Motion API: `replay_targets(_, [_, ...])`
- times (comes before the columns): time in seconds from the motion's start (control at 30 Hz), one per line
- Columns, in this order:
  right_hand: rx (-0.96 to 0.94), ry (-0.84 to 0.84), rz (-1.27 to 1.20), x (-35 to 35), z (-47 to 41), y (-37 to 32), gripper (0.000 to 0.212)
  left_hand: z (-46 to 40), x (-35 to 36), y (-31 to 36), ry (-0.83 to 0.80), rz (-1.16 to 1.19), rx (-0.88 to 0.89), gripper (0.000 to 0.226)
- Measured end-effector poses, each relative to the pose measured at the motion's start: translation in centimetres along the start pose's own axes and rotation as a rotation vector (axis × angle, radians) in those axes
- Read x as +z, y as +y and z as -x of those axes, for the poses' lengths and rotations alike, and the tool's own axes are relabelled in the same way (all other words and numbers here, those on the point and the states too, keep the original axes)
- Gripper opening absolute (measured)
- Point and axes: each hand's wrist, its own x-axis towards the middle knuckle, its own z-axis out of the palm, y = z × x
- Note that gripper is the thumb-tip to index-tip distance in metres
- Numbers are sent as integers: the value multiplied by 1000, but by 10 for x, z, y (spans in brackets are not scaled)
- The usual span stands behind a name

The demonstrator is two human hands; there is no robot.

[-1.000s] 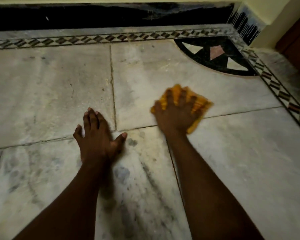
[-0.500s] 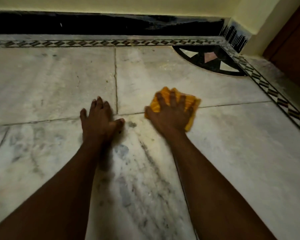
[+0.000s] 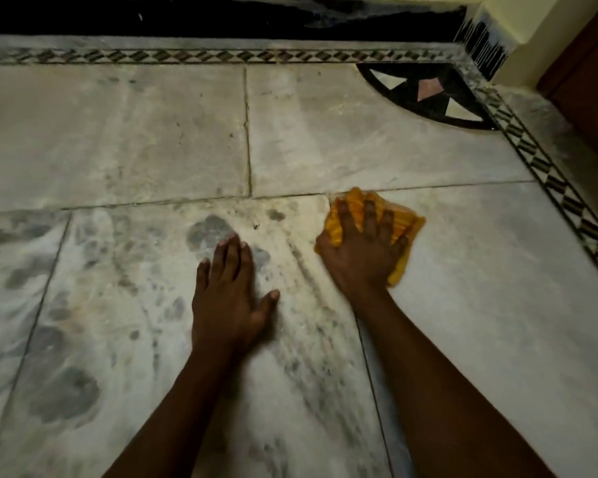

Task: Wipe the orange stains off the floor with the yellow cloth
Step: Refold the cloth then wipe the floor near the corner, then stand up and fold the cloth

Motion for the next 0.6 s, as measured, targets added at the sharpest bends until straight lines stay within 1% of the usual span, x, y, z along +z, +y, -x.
replay_targets(0.1, [-240, 34, -51, -21, 61, 8, 70, 2, -13, 3, -78, 34, -26, 98])
replay_targets(0.13, [-306, -10, -65, -32, 84, 15, 68, 1, -20, 6, -134, 69, -56, 98])
replay_targets(0.17, [-328, -84, -86, -52, 104, 21, 66, 1, -33, 11, -203, 105, -94, 96])
replay_targets(0.2, [-296, -167, -144, -68, 120, 26, 64, 3, -45, 17, -291, 134, -129, 91])
replay_targets(0.27, [-104, -294, -366, -113, 139, 25, 57, 15, -85, 38, -486, 201, -172, 76])
replay_targets(0.3, [8, -327, -509, -139, 145, 22, 52, 26, -110, 53, -551, 266, -187, 70])
replay_targets(0.33, [101, -339, -650, -173, 152, 18, 46, 41, -145, 72, -578, 348, -211, 66])
replay_targets(0.4, [271, -370, -850, -241, 168, 6, 38, 73, -208, 109, -567, 520, -250, 55])
replay_targets(0.47, [398, -392, -939, -327, 182, -11, 37, 100, -290, 148, -535, 657, -274, 46])
replay_targets(0.53, [460, -413, -1036, -422, 200, -35, 44, 123, -381, 184, -505, 744, -283, 39])
replay_targets(0.57, [467, -411, -1078, -468, 210, -50, 47, 134, -420, 198, -473, 785, -279, 37])
replay_targets(0.6, [442, -414, -1125, -528, 215, -67, 48, 143, -474, 213, -433, 830, -277, 35])
